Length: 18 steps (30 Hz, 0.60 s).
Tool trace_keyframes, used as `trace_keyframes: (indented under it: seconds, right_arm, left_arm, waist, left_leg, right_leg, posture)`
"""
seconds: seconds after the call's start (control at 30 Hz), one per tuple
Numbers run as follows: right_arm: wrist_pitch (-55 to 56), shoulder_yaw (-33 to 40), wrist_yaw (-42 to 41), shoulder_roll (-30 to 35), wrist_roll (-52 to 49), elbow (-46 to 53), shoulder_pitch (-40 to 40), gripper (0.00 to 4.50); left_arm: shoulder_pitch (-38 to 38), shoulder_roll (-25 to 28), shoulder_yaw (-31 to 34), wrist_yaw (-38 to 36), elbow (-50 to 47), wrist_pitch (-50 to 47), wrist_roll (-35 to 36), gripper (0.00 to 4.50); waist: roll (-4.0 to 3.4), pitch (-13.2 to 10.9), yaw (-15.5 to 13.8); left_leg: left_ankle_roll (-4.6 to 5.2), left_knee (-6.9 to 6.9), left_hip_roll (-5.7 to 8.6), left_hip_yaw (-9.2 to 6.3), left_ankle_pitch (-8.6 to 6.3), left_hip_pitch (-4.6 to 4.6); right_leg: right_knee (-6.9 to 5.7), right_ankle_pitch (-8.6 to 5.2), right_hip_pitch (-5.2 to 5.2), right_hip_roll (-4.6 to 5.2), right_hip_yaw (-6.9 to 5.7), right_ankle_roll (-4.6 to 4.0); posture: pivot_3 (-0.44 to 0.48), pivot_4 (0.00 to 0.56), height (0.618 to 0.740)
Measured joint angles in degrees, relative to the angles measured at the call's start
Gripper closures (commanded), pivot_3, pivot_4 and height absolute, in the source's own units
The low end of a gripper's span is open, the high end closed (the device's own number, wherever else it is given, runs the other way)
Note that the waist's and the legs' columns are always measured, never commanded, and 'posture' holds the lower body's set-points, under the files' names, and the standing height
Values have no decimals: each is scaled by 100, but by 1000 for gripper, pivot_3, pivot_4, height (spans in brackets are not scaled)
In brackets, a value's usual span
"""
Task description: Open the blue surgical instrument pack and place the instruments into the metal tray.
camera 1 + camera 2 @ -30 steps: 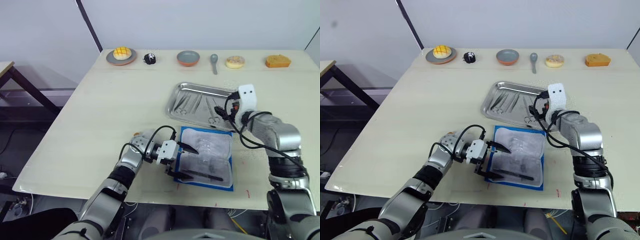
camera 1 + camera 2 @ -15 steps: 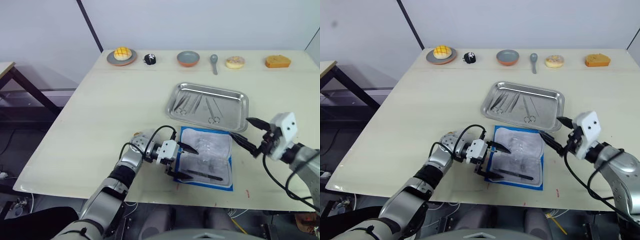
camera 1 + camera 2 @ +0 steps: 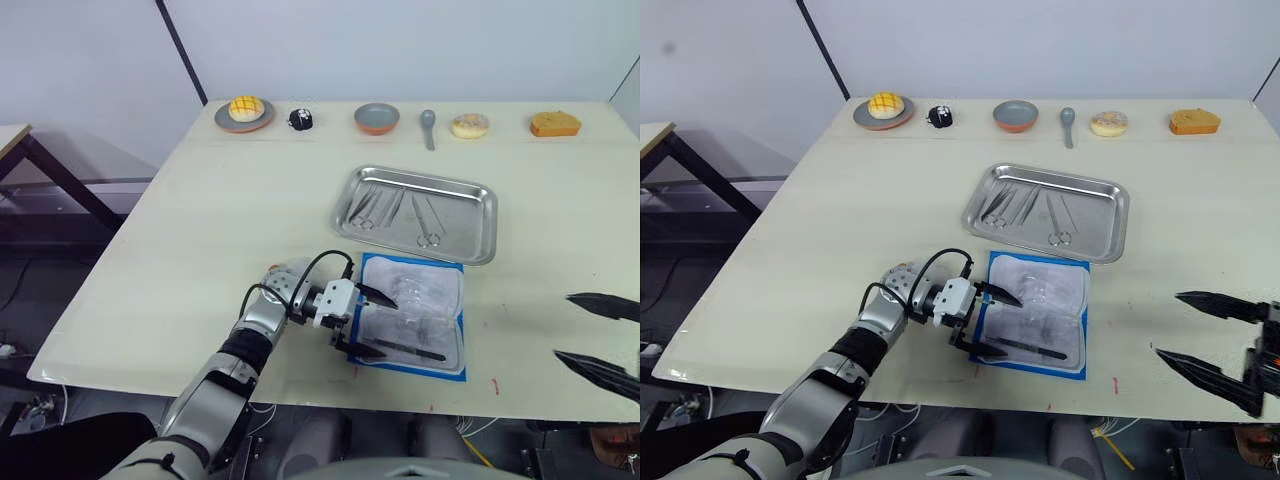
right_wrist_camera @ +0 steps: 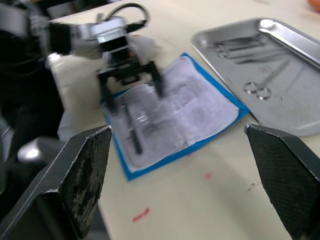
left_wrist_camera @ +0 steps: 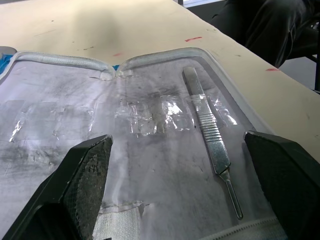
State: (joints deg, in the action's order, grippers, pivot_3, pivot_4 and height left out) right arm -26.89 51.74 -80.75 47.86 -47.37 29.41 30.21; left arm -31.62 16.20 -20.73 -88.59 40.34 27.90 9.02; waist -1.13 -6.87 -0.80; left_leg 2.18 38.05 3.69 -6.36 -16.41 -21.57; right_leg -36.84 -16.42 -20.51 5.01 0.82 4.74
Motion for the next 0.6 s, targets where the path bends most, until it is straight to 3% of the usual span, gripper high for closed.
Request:
trace_keyframes:
  seconds: [0.13, 0.27, 0.37, 0.5, 0.6]
  right_arm:
    - [342, -26, -243, 69, 69, -180, -143, 45]
    - [695, -529, -86, -59, 372, -10, -353, 45]
    - [1094, -1159, 247, -187, 920, 142, -520, 45]
    - [1249, -2686, 1222, -437, 2046, 193, -919, 45]
    - [1348, -3206, 1533, -468, 2420, 187, -1138, 45]
  left_arm:
    - [-57, -15, -4, -45, 96, 28, 2, 0]
    - [-93, -33, -11, -67, 157, 64, 2, 0]
    - [-137, -63, -19, -93, 244, 128, 1, 0]
    - [-161, -79, -27, -100, 290, 153, 2, 0]
    - [-161, -79, -30, -100, 294, 168, 1, 0]
  waist:
    - [0, 0, 0]
    - [1, 1, -1]
    - [6, 4, -11]
    - [10, 9, -14]
    - [10, 9, -13]
  left_leg:
    - [0, 0, 0, 0, 0, 1]
    - [0, 0, -1, 0, 0, 1]
    - [-1, 0, 1, -1, 1, 2]
    - [-1, 1, 3, -4, 1, 3]
    - [-2, 2, 5, -5, 1, 3]
  right_leg:
    - [0, 0, 0, 0, 3, 0]
    - [0, 0, 0, 0, 4, 0]
    - [0, 0, 0, 1, 2, 0]
    - [0, 0, 0, 0, 3, 0]
    - [0, 1, 0, -1, 2, 0]
  posture:
    - [0, 150, 740]
    - [0, 150, 740]
    - [0, 150, 740]
    - [0, 150, 740]
    - [0, 150, 740]
